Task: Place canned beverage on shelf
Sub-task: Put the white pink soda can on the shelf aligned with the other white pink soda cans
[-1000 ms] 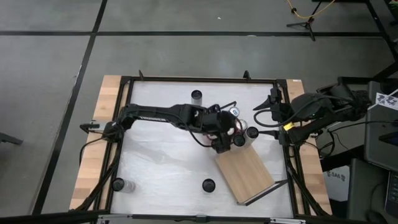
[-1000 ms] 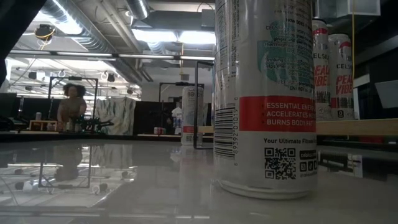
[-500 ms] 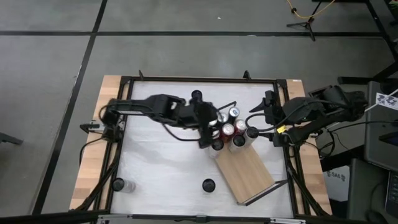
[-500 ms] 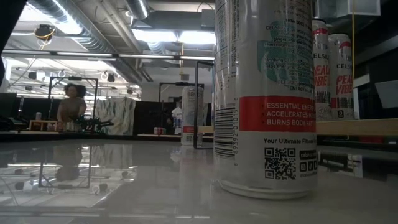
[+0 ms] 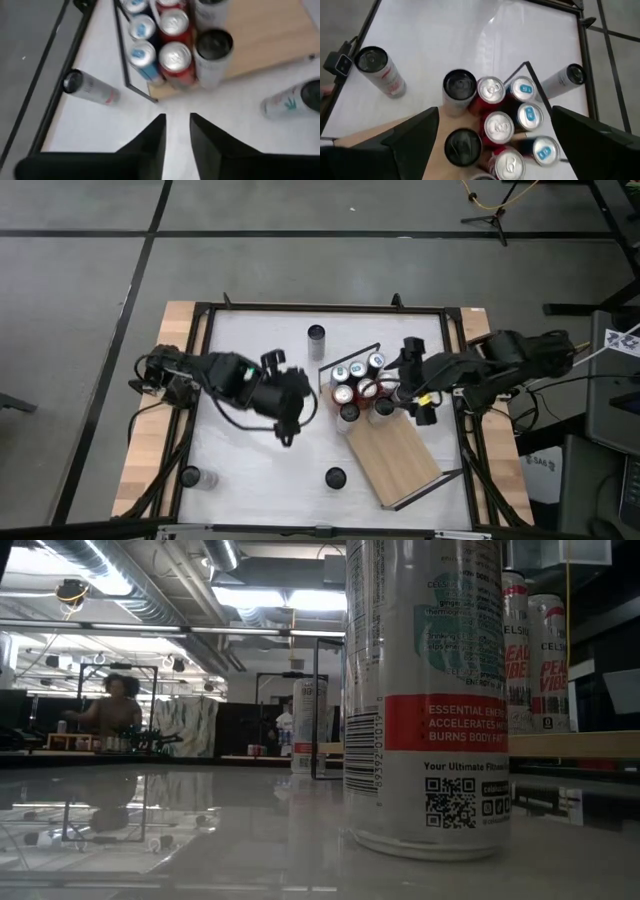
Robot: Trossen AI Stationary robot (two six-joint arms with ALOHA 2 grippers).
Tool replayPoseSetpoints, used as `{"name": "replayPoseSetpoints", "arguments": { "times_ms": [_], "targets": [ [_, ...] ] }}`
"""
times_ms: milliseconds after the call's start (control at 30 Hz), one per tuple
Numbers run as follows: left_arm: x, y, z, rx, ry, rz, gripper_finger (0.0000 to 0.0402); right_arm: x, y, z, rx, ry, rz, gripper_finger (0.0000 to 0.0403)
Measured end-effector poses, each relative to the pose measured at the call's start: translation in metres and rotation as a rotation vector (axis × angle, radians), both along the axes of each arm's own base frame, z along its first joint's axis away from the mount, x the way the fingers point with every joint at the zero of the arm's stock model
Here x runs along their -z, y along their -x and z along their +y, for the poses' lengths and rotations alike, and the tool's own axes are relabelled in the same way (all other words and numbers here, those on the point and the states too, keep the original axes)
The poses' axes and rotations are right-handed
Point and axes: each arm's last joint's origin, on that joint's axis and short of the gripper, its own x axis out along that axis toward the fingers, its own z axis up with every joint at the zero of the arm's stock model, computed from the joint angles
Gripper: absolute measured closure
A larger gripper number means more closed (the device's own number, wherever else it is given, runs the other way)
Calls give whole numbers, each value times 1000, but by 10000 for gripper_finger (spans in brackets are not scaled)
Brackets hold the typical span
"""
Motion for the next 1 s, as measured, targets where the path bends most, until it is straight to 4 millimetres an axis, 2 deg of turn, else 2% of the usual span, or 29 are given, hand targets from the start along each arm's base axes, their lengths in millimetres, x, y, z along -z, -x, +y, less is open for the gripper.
{"name": "replayPoseSetpoints", "arguments": {
  "times_ms": [167, 400, 533, 700, 1000],
  "targets": [
    [38, -7, -23, -25, -12, 57, 362, 10, -19, 6, 0, 6, 20, 29],
    [104, -45, -48, 68, 81, -84, 399, 27, -41, 14, 2, 32, 88, 29],
    [127, -62, -45, 114, 166, -170, 399, 34, -49, 14, 52, 103, 95, 29],
    [148, -69, -35, 107, 204, -180, 401, 42, -61, 9, 124, 173, 107, 29],
    [169, -73, -22, 61, 225, -202, 400, 62, -86, -13, 203, 166, 183, 29]
  ]
}}
